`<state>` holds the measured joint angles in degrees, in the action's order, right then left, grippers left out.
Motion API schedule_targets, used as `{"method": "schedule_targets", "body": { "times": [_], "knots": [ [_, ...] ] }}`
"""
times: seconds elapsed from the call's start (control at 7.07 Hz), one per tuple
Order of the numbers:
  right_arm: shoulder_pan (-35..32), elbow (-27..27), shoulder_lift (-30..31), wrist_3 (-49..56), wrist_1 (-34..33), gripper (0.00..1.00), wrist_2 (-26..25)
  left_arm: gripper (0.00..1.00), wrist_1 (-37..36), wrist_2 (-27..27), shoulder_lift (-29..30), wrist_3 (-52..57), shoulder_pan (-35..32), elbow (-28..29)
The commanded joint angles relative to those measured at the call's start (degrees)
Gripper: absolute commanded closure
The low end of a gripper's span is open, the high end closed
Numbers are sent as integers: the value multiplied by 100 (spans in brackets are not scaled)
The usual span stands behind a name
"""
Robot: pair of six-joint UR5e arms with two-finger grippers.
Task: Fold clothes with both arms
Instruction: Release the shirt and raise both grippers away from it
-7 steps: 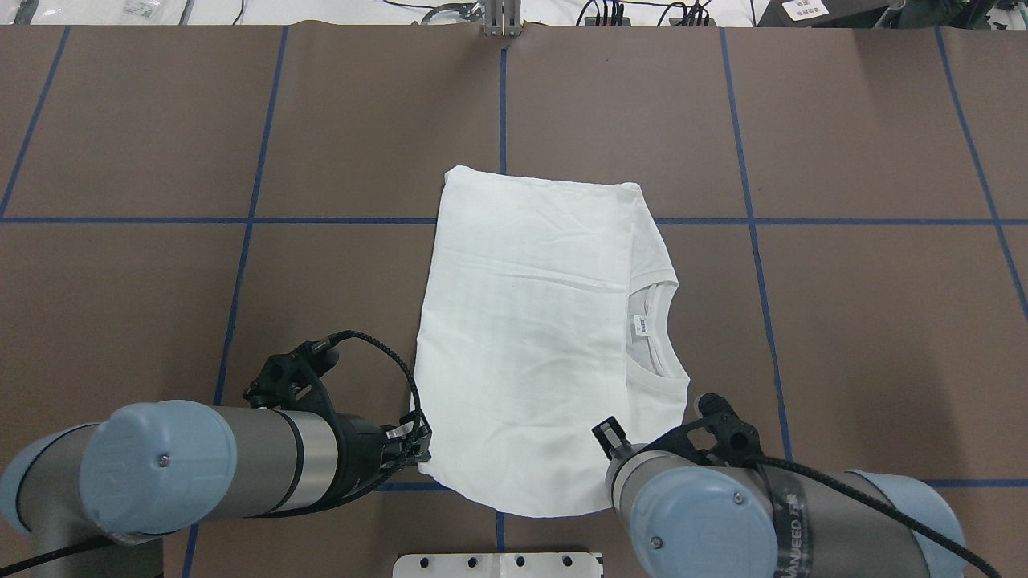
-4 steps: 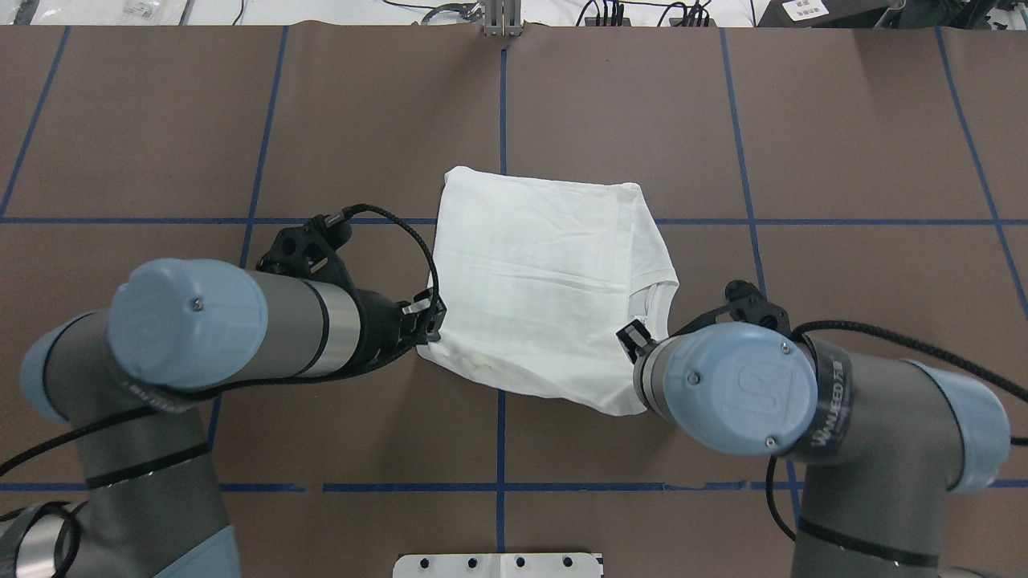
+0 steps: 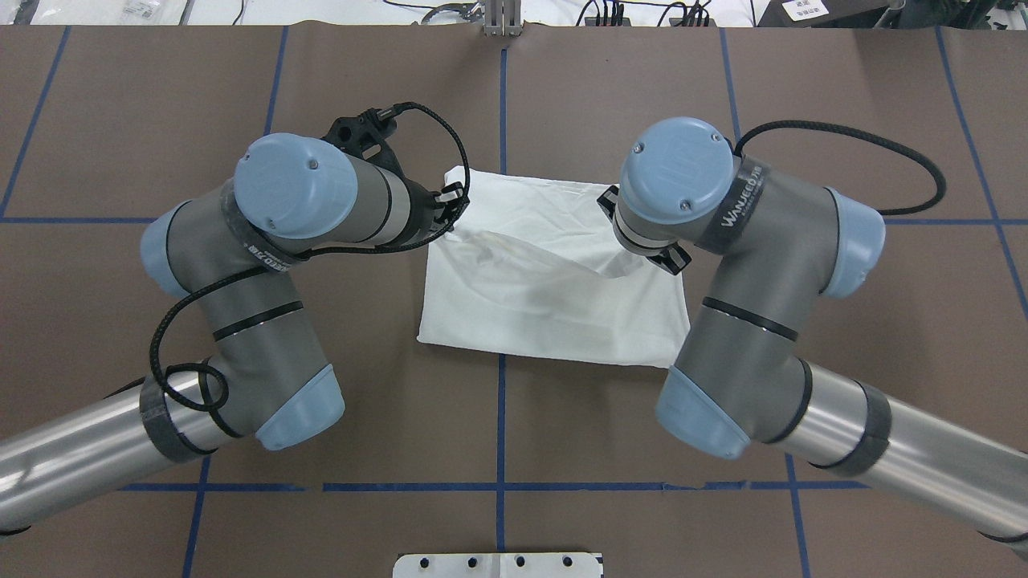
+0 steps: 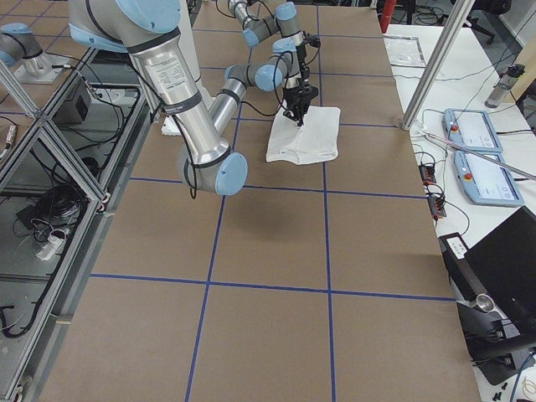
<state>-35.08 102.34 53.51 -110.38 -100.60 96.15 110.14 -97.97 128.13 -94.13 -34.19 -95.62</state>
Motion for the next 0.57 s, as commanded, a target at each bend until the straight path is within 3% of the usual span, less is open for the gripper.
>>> {"method": "schedule_targets", "body": {
  "times": [0.0, 0.14, 0.28, 0.42],
  "knots": [
    [-427, -1491, -656, 629, 696, 100, 106, 100, 838, -3, 422, 158, -280, 1136],
    [-508, -2159, -771, 1006, 1204, 89, 149, 100, 1399, 14, 650, 350, -403, 1977],
    [-935, -3079, -1216, 1341, 1723, 41, 541, 52, 1962, 14, 809, 813, -692, 2647],
    [-1069, -3401, -1212, 2031, 2111, 0, 563, 35, 2080, 6, 828, 1148, -930, 2888]
  ]
}}
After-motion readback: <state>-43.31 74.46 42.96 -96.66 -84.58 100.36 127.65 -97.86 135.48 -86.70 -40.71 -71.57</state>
